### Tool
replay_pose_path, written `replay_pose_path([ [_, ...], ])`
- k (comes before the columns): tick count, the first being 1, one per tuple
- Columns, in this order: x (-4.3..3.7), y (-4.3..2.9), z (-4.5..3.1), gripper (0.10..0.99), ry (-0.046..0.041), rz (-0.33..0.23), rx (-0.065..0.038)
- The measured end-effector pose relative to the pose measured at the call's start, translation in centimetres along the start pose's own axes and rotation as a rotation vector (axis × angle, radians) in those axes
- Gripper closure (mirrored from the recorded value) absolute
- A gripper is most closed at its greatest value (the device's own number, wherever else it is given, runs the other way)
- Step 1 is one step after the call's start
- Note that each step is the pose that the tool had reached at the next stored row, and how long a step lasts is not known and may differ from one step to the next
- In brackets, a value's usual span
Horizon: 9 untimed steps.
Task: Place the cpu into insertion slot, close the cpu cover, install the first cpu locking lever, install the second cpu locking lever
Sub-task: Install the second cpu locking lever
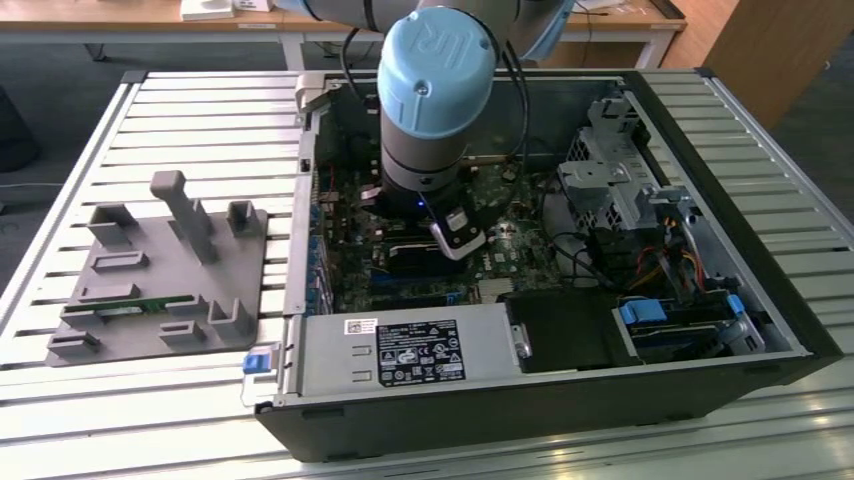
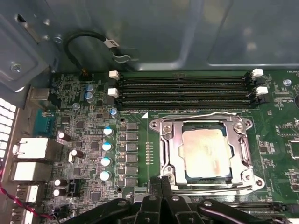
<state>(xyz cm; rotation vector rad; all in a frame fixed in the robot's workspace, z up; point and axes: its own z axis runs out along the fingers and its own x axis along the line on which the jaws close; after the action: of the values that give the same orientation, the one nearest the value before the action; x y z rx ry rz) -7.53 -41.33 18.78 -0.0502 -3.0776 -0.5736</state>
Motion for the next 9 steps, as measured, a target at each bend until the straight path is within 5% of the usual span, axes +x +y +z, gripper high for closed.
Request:
replay_pose_path([
  [9, 0.12, 0.06, 0.24, 0.98, 0.0003, 0.0, -0.009],
])
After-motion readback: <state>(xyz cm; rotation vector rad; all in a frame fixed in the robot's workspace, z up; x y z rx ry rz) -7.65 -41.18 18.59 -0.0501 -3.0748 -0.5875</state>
